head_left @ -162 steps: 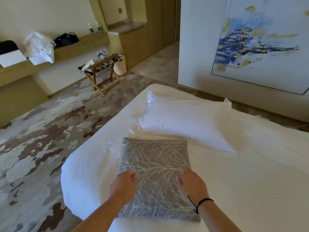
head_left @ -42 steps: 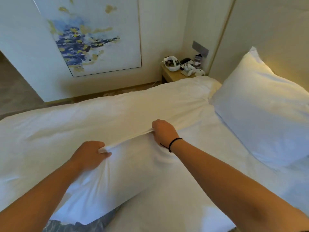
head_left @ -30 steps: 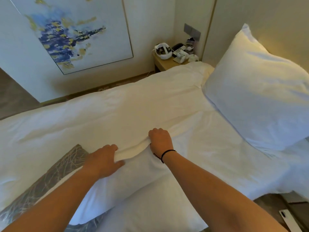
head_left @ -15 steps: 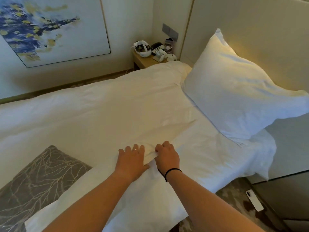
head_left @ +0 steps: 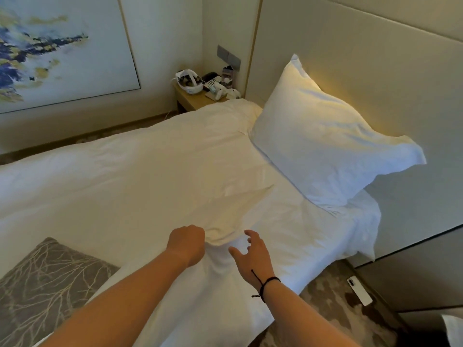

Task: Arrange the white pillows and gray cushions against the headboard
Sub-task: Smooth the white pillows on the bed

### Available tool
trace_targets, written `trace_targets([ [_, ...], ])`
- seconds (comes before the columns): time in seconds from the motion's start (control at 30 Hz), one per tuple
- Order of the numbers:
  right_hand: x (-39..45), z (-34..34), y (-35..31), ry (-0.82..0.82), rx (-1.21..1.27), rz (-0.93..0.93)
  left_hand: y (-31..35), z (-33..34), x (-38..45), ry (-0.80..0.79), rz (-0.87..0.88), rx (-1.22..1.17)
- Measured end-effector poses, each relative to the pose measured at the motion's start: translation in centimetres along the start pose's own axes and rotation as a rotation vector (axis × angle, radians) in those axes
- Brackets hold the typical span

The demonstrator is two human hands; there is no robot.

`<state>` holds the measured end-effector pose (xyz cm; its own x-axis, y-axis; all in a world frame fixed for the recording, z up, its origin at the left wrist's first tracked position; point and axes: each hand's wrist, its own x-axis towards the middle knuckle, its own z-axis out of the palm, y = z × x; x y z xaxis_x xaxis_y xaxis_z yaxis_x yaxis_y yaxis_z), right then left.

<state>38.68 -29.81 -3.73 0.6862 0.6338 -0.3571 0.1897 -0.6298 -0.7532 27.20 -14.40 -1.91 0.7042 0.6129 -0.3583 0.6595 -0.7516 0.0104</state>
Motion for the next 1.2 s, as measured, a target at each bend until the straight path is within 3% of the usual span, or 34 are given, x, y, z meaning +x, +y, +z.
trace_targets([
  [0.23,2.4,-4.5,-2.6,-0.078,0.162,0.044,1.8,-3.9,1.8,0.151,-0.086,-0.256],
  [0.43,5.9,-8.8,-6.2,-0.231,0.25,-0.082,6.6,-11.1,6.8,0.314,-0.151,-0.464],
  [0.63,13.8,-19.7,-7.2,-0.294,0.199,-0.219,14.4,-19.2,18.9,0.449,-0.304,-0.636],
  [0.8,22.2,-29.3,-5.4,-0.244,0.166,-0.245,21.5,-25.0,31.6,0.504,-0.436,-0.78],
  [0.9,27.8,-33.4,-1.9,-0.194,0.029,-0.16,25.5,-24.0,37.9,0.381,-0.454,-0.792],
  [1.07,33.7,-35.1,5.9,-0.241,-0.447,-0.058,33.1,-15.8,41.8,-0.082,-0.22,-0.854],
  [1.2,35.4,-33.8,8.5,-0.063,-0.554,-0.153,35.7,-10.8,41.4,-0.073,-0.239,-0.814],
])
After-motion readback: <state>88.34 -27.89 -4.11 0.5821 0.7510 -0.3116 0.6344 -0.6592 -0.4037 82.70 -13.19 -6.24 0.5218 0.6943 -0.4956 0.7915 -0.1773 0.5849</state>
